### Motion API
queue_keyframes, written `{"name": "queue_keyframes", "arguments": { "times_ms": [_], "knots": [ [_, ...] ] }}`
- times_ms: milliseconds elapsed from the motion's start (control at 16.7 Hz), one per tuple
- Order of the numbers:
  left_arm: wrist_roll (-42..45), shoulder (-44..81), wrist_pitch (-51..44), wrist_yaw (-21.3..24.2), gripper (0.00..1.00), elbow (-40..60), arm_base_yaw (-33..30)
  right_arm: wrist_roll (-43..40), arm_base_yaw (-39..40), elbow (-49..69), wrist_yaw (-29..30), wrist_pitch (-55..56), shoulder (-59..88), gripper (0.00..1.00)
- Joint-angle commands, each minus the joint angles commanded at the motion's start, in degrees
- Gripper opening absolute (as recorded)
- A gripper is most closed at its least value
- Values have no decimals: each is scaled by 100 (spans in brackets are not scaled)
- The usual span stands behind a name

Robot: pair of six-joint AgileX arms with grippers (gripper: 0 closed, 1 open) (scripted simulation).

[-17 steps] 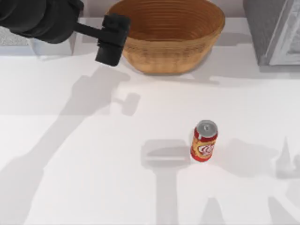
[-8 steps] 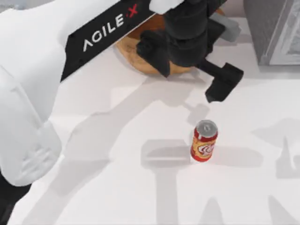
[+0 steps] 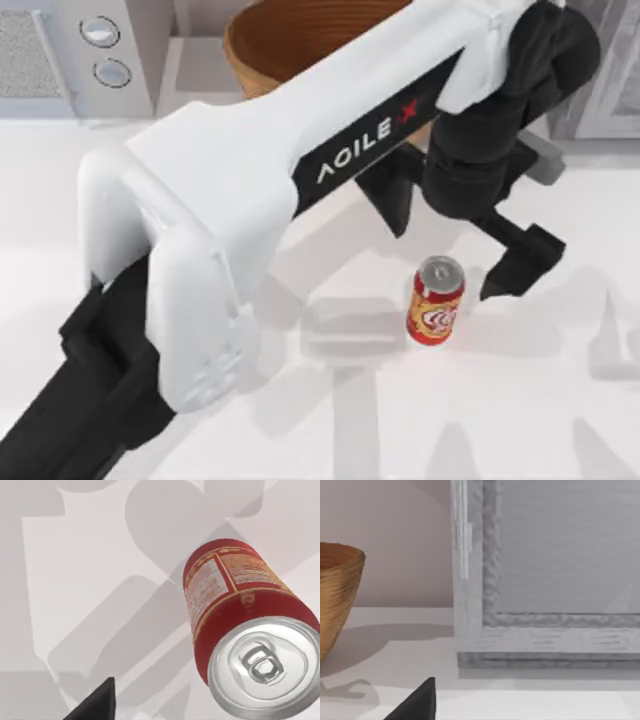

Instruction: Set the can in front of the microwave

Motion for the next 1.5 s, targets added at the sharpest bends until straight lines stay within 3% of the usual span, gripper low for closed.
{"name": "queue_keyframes", "arguments": {
  "times_ms": [360,960,1260,1500],
  "knots": [
    [8,-11,83,1,100,-99,21,0,0,0,0,0,0,100],
    [7,-412,1644,-5,100,-2056,10,0,0,0,0,0,0,100],
    [6,-442,1763,-6,100,-2205,10,0,0,0,0,0,0,100],
    [6,-442,1763,-6,70,-2205,10,0,0,0,0,0,0,100]
  ]
}}
